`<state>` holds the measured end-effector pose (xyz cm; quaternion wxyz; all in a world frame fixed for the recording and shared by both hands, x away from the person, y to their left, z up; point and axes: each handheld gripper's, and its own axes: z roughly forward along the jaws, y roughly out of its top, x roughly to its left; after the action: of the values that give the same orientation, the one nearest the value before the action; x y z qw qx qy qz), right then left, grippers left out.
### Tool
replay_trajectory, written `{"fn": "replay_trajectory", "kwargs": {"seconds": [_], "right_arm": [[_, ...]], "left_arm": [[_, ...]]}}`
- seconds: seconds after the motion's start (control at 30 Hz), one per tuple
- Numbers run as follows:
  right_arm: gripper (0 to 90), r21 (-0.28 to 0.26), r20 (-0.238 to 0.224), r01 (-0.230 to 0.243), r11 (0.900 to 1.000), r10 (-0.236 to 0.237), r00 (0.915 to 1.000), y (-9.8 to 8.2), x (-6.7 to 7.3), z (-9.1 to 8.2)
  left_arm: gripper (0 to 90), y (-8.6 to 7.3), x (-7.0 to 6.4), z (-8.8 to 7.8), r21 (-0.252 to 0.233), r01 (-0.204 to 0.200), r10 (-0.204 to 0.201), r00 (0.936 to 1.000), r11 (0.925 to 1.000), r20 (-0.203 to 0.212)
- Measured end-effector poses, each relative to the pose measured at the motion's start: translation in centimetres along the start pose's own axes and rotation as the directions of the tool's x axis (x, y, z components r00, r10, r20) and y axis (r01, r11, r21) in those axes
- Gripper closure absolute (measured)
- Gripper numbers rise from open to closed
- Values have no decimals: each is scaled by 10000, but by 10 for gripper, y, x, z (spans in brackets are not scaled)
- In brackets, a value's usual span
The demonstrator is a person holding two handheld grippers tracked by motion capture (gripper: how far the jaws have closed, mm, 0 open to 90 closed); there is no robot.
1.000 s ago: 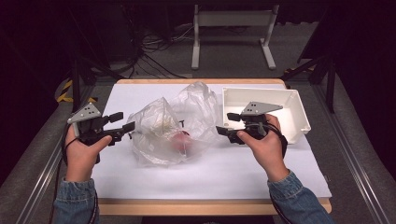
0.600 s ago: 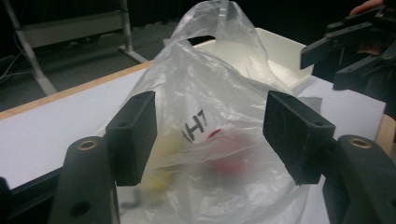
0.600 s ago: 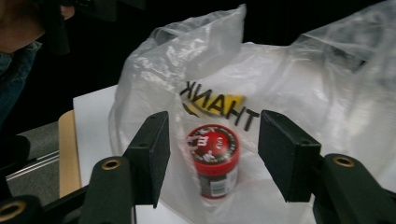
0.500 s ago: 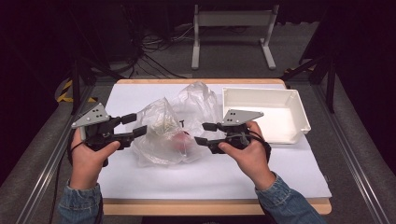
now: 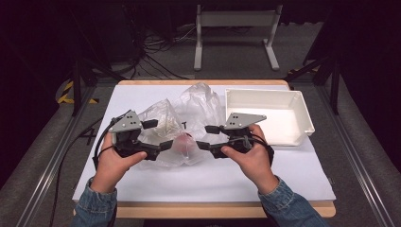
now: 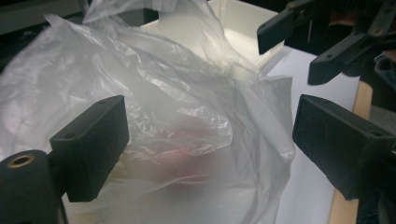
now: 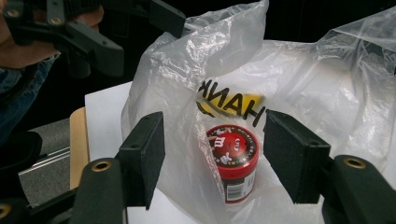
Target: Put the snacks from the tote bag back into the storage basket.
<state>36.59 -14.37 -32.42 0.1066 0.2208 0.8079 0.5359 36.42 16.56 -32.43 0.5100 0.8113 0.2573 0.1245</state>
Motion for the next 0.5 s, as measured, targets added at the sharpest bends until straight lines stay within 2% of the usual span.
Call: {"fn": "replay_trajectory", "kwargs": {"seconds": [0.13, 0.17, 0.2, 0.3, 0.4, 0.47, 0.5], "right_arm": [[360, -45, 37, -84, 10000, 84, 10000, -3, -3, -2], [360, -50, 34, -110, 9999, 111, 9999, -3, -3, -3], [360, -58, 33, -123, 9999, 123, 9999, -4, -4, -3], [358, -82, 46, -176, 9998, 176, 9998, -5, -5, -5], [358, -118, 67, -208, 9997, 209, 9998, -5, -6, -6], [358, -127, 71, -214, 9997, 215, 9997, -5, -7, -7], [358, -135, 101, -241, 9996, 243, 9997, -6, -7, -7]], "left_arm": [[114, -5, 2, 11, 516, -282, 280, 9996, 9983, 30], [164, -6, 3, 12, 675, -405, 396, 9991, 9969, 142], [210, -8, 4, 13, 895, -563, 525, 9976, 9944, 448], [458, -11, 6, 13, 1251, -773, 644, 9925, 9891, 1042], [695, -13, 6, 13, 1504, -882, 682, 9887, 9847, 1333], [805, -14, 6, 13, 1593, -927, 698, 9871, 9829, 1440], [805, -16, 6, 13, 1690, -920, 661, 9860, 9813, 1530]]}}
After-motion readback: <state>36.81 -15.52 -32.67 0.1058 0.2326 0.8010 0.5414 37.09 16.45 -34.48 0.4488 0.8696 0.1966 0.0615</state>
